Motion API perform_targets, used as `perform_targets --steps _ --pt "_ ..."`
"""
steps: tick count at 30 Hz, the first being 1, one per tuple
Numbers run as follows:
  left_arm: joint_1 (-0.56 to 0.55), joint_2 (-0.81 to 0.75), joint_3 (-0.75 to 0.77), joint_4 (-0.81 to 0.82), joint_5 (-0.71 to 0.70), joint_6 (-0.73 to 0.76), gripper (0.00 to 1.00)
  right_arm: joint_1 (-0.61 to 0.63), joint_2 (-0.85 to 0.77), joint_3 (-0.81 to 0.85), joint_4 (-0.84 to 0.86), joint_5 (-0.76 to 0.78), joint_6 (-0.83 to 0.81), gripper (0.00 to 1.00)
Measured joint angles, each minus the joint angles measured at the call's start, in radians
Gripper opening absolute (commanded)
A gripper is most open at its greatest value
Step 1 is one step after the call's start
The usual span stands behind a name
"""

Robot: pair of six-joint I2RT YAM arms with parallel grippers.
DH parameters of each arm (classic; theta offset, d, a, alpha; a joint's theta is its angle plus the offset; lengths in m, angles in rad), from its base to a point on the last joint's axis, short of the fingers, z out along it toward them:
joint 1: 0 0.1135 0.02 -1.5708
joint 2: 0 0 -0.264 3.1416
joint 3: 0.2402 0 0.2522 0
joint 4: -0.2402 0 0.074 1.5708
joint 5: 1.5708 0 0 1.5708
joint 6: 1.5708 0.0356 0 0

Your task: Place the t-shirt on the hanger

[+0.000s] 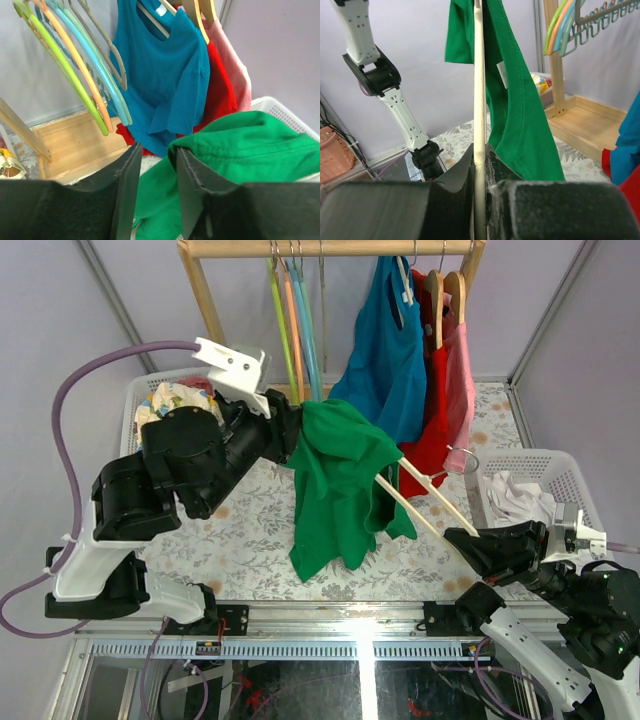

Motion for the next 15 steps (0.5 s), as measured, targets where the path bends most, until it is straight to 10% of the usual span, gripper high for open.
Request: perform_targets --steps 15 --pt "0.000 -0.188 -0.064 0.092 0.109 0.009 0.61 0.000 0.002 0.016 -0.061 0.003 0.010 0.00"
